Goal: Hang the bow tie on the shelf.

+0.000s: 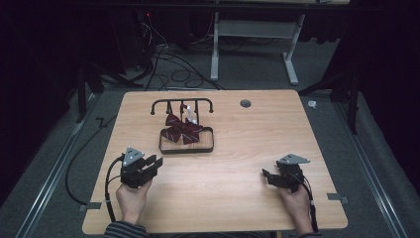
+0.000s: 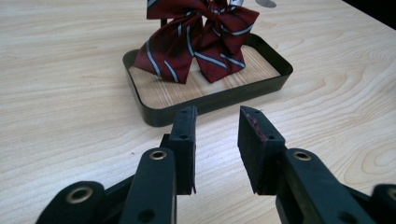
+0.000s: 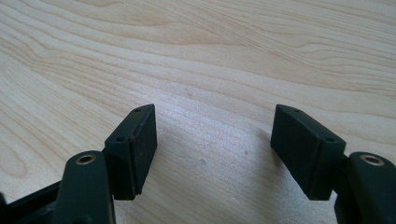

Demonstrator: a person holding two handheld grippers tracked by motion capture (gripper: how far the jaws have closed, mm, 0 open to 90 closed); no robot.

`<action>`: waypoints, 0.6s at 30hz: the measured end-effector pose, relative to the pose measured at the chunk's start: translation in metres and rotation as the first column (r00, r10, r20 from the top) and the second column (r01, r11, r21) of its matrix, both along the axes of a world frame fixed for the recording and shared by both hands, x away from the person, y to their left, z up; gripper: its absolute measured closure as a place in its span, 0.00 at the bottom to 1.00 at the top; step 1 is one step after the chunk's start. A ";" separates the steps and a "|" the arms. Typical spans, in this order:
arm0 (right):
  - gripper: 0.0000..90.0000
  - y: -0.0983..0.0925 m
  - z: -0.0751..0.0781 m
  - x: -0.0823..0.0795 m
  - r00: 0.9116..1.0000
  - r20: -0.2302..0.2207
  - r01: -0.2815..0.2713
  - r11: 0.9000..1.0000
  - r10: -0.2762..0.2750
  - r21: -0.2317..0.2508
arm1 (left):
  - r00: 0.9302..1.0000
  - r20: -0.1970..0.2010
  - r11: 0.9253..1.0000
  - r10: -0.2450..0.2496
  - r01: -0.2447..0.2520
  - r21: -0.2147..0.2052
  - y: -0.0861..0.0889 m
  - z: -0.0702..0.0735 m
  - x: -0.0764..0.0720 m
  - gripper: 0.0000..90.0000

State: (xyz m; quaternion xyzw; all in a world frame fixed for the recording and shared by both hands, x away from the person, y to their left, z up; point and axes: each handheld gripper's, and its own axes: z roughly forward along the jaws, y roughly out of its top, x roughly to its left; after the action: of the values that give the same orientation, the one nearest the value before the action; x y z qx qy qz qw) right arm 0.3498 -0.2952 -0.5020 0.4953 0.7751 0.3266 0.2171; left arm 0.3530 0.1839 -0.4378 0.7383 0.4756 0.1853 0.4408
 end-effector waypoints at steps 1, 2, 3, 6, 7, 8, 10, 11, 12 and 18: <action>0.37 0.000 0.000 0.000 1.000 0.000 0.000 1.000 0.000 0.001 | 1.000 -0.002 1.000 0.001 -0.001 -0.001 0.000 -0.001 0.000 0.75; 0.37 0.000 0.000 0.000 1.000 0.000 0.000 1.000 0.000 0.001 | 1.000 -0.005 1.000 0.002 -0.002 -0.001 0.001 -0.002 -0.001 0.75; 0.37 0.000 0.000 0.000 1.000 0.000 0.000 1.000 0.000 0.001 | 1.000 -0.006 1.000 0.001 -0.001 -0.003 0.001 -0.002 -0.001 0.75; 0.37 0.000 0.000 0.000 1.000 0.000 0.000 1.000 0.000 0.001 | 1.000 -0.013 1.000 0.003 -0.003 -0.007 0.002 -0.005 -0.002 0.75; 0.37 0.000 0.000 0.000 1.000 0.000 0.000 1.000 0.000 0.001 | 1.000 -0.014 1.000 0.003 -0.004 -0.009 0.002 -0.006 -0.002 0.75; 0.37 0.000 0.000 0.000 1.000 0.000 0.000 1.000 0.000 0.001 | 1.000 -0.016 1.000 0.003 -0.004 -0.011 0.002 -0.006 -0.002 0.75; 0.37 0.000 0.000 0.000 1.000 0.001 0.000 1.000 0.000 0.001 | 1.000 -0.019 1.000 -0.003 0.002 -0.014 0.003 -0.008 -0.003 0.74; 0.37 0.000 0.000 0.000 1.000 0.000 0.000 1.000 0.000 0.001 | 1.000 -0.020 1.000 -0.005 0.005 -0.012 0.003 -0.008 -0.003 0.74; 0.37 0.000 0.000 0.000 1.000 0.000 0.000 1.000 0.000 0.001 | 1.000 -0.019 1.000 -0.005 0.005 -0.011 0.003 -0.009 -0.004 0.74; 0.37 0.000 0.000 0.000 1.000 0.000 0.000 1.000 0.000 0.001 | 0.999 -0.032 1.000 -0.005 0.004 -0.010 0.004 -0.013 -0.005 0.74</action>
State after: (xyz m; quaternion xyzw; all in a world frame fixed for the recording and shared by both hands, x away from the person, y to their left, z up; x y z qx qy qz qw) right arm 0.3498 -0.2951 -0.5020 0.4955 0.7750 0.3269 0.2168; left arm 0.3480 0.1879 -0.4508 0.7400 0.4819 0.1700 0.4373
